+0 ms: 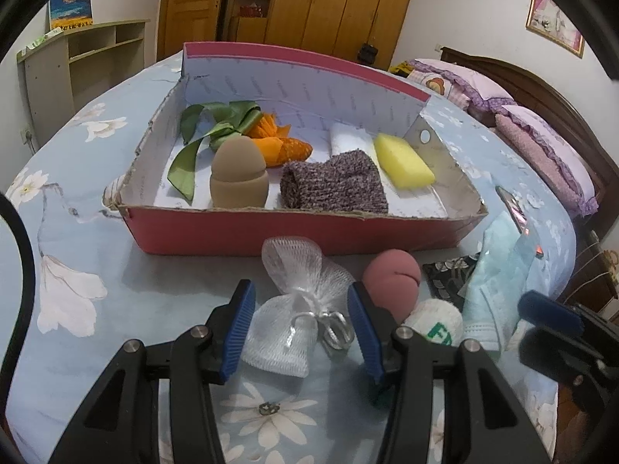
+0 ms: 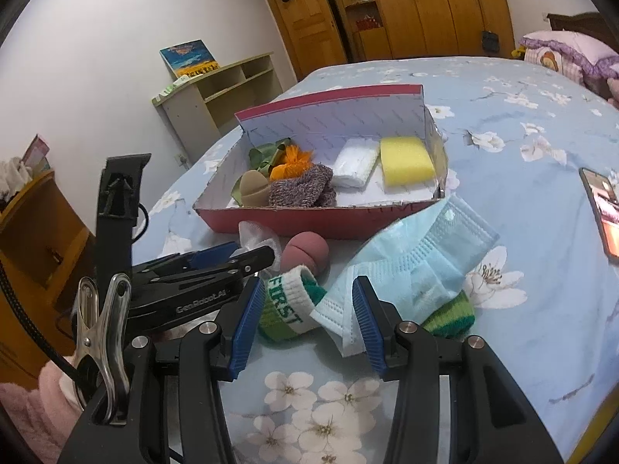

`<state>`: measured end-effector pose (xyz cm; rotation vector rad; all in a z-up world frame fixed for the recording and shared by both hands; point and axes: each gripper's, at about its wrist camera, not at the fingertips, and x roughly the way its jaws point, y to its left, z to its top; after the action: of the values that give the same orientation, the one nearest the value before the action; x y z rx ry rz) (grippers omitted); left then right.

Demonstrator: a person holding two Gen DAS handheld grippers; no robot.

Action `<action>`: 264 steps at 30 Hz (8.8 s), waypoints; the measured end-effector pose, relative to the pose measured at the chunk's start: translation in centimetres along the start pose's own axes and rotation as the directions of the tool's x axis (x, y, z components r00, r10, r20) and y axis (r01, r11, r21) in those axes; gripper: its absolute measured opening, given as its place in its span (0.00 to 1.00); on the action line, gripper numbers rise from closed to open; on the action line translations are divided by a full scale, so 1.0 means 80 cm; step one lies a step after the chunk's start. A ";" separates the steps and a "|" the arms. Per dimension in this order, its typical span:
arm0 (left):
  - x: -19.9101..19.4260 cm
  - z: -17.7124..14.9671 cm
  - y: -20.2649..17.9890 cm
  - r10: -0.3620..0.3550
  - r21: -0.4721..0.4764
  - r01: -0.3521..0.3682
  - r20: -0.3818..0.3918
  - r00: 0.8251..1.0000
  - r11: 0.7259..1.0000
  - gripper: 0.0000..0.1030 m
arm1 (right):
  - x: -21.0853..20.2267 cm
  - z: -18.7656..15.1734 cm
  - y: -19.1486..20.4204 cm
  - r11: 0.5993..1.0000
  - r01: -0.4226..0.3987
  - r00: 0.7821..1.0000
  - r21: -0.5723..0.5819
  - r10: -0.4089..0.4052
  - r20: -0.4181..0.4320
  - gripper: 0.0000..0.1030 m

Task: Organize soft objects
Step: 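Grasp the white mesh pouch with the left tool while the right tool grasps the blue face mask, then carry the pouch and face mask into the box and open both tools, then withdraw both tools from the box, then grasp a green FIRST sock with the left tool while the right tool grasps the other FIRST sock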

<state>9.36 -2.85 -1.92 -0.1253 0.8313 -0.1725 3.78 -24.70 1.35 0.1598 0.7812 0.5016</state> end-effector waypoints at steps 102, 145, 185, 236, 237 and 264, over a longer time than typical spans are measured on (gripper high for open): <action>-0.063 0.044 0.021 0.013 -0.001 -0.013 0.130 0.991 1.000 0.29 | -0.020 0.043 -0.047 0.997 0.046 0.984 0.067 -0.057 0.168 0.28; 0.063 0.149 0.041 0.148 0.038 -0.154 0.129 0.981 0.987 0.68 | 0.027 0.079 -0.074 0.995 0.057 0.991 0.081 -0.066 0.115 0.28; 0.073 0.135 0.044 0.160 0.010 -0.164 0.162 0.974 0.986 0.80 | 0.134 0.133 -0.086 0.990 0.142 0.989 -0.017 -0.141 0.039 0.38; -0.044 0.035 -0.013 0.075 0.056 -0.081 0.098 0.992 0.995 0.80 | 0.004 0.042 -0.030 0.986 0.159 0.976 -0.048 -0.150 0.158 0.56; -0.045 0.032 -0.015 0.065 0.060 -0.071 0.094 0.993 0.996 0.80 | 0.003 0.038 -0.030 0.986 0.161 0.976 -0.045 -0.152 0.155 0.56; -0.018 -0.037 -0.073 -0.020 0.173 0.023 -0.017 1.000 0.985 0.80 | -0.007 -0.021 -0.070 0.977 0.211 0.977 0.031 -0.212 0.031 0.59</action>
<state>5.57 -8.40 -1.83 0.0303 0.8267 -0.2655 4.30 -29.95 -1.26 0.1094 0.7621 0.2860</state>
